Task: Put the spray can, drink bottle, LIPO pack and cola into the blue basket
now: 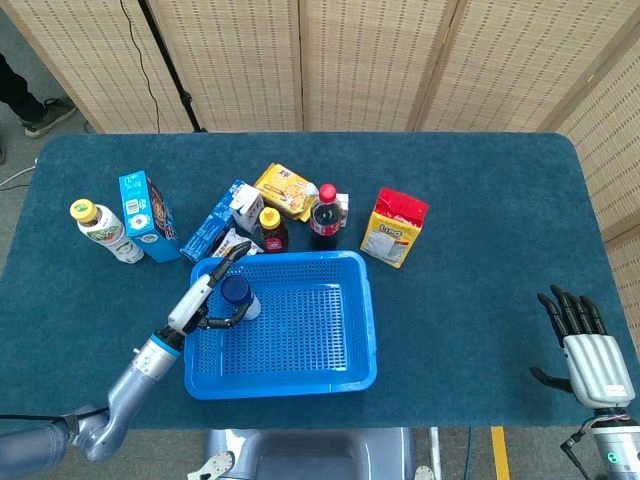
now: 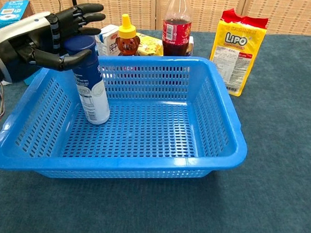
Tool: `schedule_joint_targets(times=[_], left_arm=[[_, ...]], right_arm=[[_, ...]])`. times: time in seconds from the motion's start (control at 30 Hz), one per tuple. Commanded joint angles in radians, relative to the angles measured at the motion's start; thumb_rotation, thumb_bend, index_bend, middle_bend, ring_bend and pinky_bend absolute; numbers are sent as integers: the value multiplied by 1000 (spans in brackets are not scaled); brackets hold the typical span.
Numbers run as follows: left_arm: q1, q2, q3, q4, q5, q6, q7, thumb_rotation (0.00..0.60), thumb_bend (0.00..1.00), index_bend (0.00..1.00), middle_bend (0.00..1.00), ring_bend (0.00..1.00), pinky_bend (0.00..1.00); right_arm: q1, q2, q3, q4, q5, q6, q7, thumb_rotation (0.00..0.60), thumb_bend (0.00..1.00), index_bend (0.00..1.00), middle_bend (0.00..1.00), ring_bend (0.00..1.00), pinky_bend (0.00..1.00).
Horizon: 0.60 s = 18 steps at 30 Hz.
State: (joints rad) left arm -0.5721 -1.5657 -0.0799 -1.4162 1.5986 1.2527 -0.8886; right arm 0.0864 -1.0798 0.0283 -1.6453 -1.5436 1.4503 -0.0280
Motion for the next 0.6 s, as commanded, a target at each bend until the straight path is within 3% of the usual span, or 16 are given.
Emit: schedule_joint_targets(times=[0.03,0.2,0.33,0.5,0.6], left_arm=[[26,29,7,-10,32,67,-23,600,436,0,0,0,0],[64,110,-6,-70,63,178,-57,600,434,0,0,0,0],[108,235,-29,-138,66,271,-81,600,422,0,0,0,0],[161,368,-39,-170,19,309,-95,572,378,0,0,0,0],[196,412,-42,-123,-47,301,-113,549,361,0,0,0,0]], right_arm=[[-1,0,-1,-3,-2,2,-3,600,0,0,0,0,0],[-4,2,-5,-7,-8,6,-7,600,0,0,0,0,0],[-4,3,-7,-11,-10,5,-9,600,0,0,0,0,0],[-4,3,-9,-15,-12,3,-11,600,0,0,0,0,0],[-3,5,-12,-17,-12,-2,-11,600,0,0,0,0,0]])
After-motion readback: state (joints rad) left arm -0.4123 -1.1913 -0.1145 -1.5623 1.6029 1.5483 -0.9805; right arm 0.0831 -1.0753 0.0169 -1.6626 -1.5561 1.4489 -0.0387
